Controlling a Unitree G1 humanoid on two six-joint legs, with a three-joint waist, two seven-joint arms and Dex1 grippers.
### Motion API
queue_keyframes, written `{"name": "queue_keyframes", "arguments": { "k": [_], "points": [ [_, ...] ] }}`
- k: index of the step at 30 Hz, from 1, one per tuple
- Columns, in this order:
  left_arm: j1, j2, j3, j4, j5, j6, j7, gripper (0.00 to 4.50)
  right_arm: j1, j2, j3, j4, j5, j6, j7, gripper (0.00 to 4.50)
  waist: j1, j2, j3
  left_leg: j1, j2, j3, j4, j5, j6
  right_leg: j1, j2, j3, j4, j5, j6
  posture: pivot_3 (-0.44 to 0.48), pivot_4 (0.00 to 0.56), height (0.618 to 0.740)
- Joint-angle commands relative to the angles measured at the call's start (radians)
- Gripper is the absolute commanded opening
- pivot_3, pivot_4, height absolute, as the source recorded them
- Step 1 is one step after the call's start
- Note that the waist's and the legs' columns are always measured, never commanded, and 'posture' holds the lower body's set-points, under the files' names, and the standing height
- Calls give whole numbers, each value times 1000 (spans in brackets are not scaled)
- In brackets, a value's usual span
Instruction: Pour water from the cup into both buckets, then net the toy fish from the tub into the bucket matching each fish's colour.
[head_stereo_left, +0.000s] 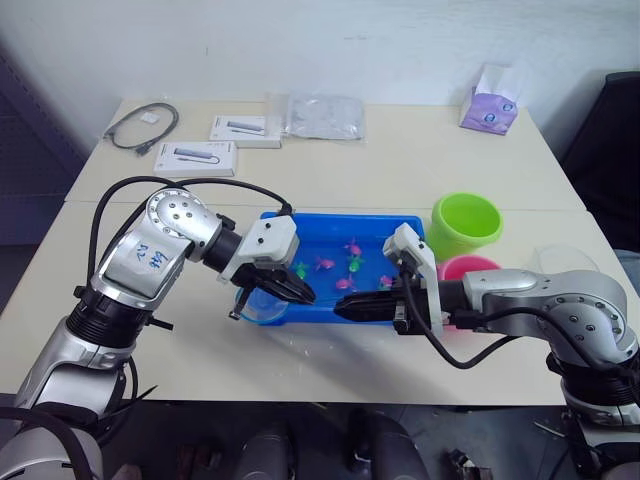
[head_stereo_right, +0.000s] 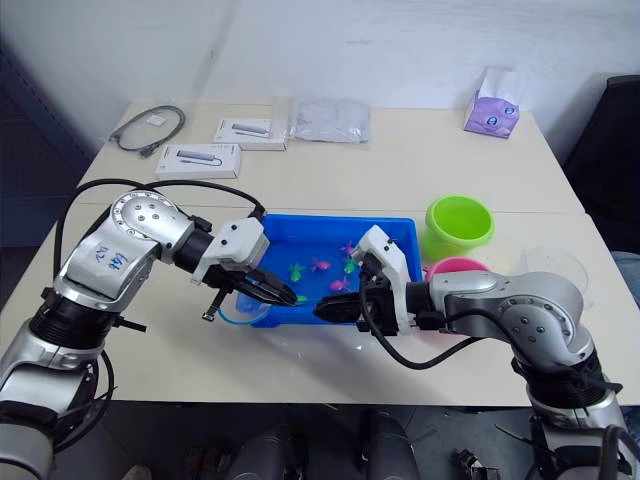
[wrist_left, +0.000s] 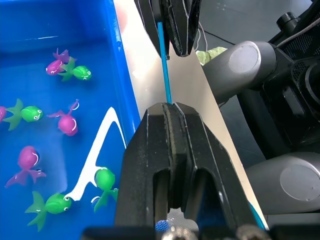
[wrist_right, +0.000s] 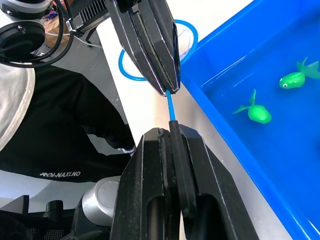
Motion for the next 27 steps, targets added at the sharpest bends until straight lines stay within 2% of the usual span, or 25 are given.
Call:
{"name": "queue_keyframes", "arguments": {
  "k": [1, 5, 9, 10, 12, 22, 25, 26, 27],
  "points": [
    [9, -2, 8, -14, -7, -10, -5, 0, 3, 0, -50, -26, 13, -29, 15, 35, 0, 0, 0, 0, 0, 0, 0, 0, 0, 0, 0, 0, 0, 0, 0, 0, 150, 740],
    [10, -7, 7, -7, -5, -20, -5, 0, 9, -10, -54, -22, 43, -10, 23, 35, 1, 0, 0, 0, 0, 0, 0, 0, 0, 0, 0, 0, 0, 0, 0, 0, 150, 740],
    [14, -10, 6, -11, -5, -18, -4, 0, 21, -4, -69, -28, 27, -25, -4, 1658, 1, 0, 0, 0, 0, 0, 1, 0, 0, 0, 0, 0, 0, 0, 0, 0, 150, 740],
    [16, -10, 6, -12, -4, -17, -4, 0, 22, -2, -72, -28, 24, -27, -9, 2235, 1, 0, 0, 0, 0, 0, 1, 0, 0, 0, 0, 0, 0, 0, 0, 0, 150, 740],
    [18, -11, 5, -14, -3, -15, -4, 0, 22, -2, -74, -27, 26, -26, -10, 3092, 1, 0, 0, 0, 0, 0, 1, 0, 0, 0, 0, 0, 0, 0, 0, 0, 150, 740],
    [17, -20, 0, -10, 5, -14, 2, 0, 5, 9, -67, 0, 40, -14, -25, 3092, 1, 0, 0, 0, 0, 0, 1, 0, 0, 0, 0, 0, 1, 0, 0, 0, 150, 740],
    [18, -22, -1, -10, 6, -16, 4, 0, 0, 14, -65, 8, 48, -7, -23, 2341, 1, 0, 0, 0, 0, 0, 1, 0, 0, 0, 0, 0, 1, 0, 0, 0, 150, 740],
    [18, -23, -1, -9, 7, -16, 6, 0, -3, 12, -63, 9, 54, -2, -16, 1749, 1, 0, 0, 0, 0, 0, 1, 0, 0, 0, 0, 0, 1, 0, 0, 0, 150, 740],
    [18, -25, 1, -6, 8, -18, 11, 0, -5, 10, -61, 9, 58, 2, -10, 1436, 1, 0, 0, 0, 0, 0, 1, 0, 0, 0, 0, 0, 1, 0, 0, 0, 150, 740]
  ]
}}
